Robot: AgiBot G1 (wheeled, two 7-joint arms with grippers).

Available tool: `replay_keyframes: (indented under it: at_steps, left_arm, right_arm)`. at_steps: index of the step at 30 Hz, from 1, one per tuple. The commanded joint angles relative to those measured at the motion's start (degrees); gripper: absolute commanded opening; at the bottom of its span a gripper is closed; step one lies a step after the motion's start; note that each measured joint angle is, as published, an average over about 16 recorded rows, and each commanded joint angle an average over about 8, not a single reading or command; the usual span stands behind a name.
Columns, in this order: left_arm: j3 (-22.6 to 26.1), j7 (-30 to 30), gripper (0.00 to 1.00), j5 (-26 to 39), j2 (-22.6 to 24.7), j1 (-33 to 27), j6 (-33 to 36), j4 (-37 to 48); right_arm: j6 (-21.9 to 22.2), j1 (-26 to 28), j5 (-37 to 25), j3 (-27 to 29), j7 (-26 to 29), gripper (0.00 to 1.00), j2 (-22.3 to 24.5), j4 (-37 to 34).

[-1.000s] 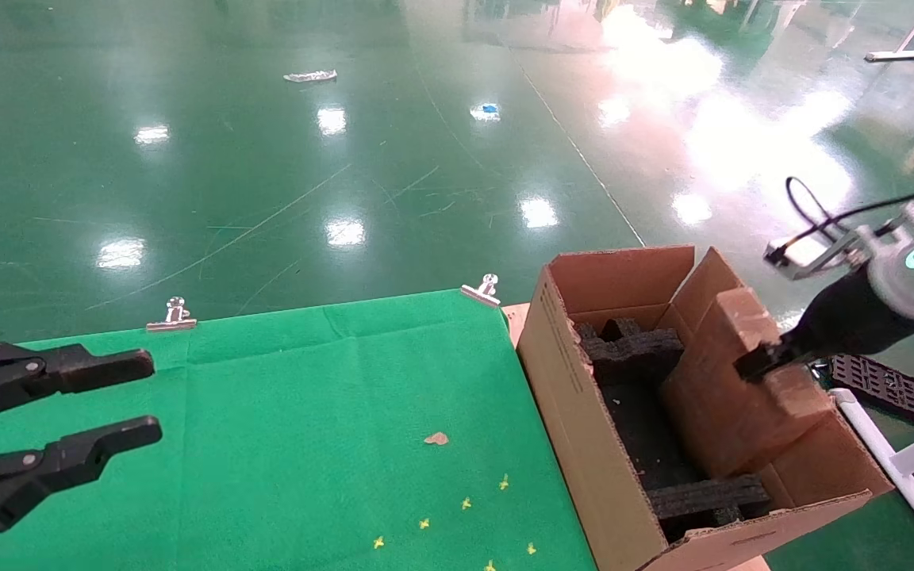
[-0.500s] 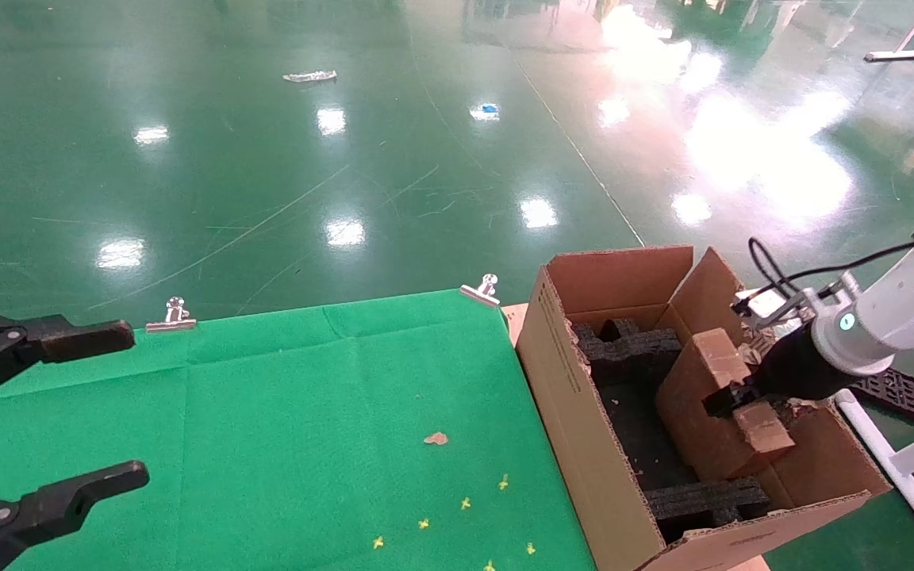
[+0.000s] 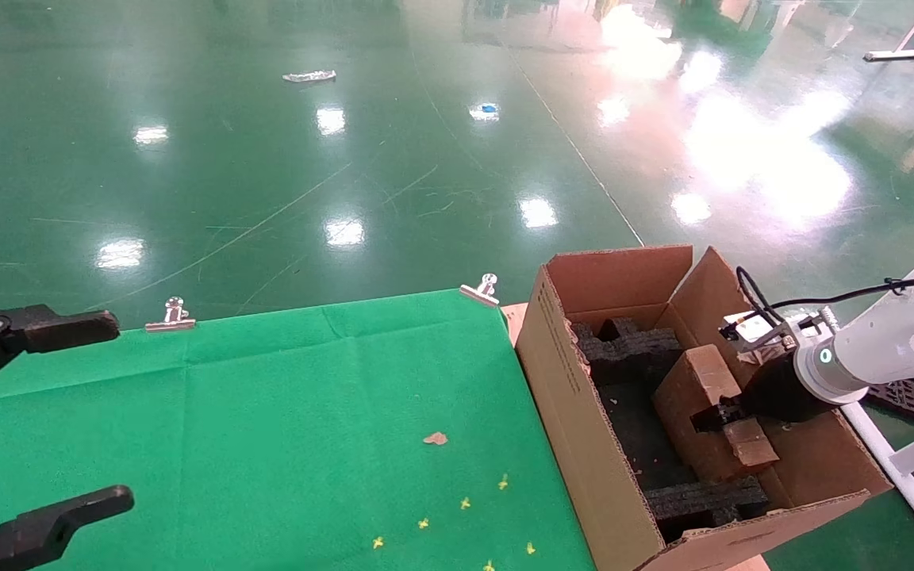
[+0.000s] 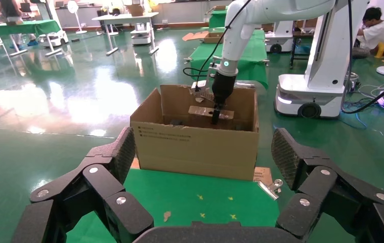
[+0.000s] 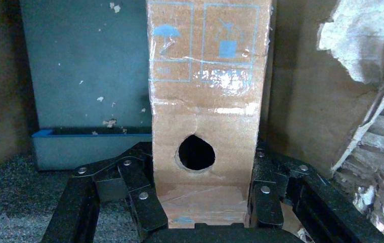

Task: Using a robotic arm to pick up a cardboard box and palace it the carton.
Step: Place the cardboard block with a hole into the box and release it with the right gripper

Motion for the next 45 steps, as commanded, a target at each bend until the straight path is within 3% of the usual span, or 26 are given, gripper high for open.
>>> replay_keyframes:
  at_steps: [1, 35, 45]
  left_arm:
    - [0.01, 0.0, 1.0, 0.0, 0.0, 0.0, 0.0, 0.0]
    - [0.12, 0.06, 1.0, -0.08, -0.05, -0.03, -0.05, 0.0]
    - [0.15, 0.07, 1.0, -0.1, -0.06, -0.03, -0.06, 0.0]
  right_arm:
    - [-0.12, -0.09, 0.27, 0.18, -0.93, 1.0, -0.23, -0.72]
    - [-1.95, 2.2, -1.26, -0.79, -3.02, 1.0, -4.08, -6.06]
    - [-3.72, 10.06, -0.94, -0.47, -6.0, 1.0, -3.32, -5.29]
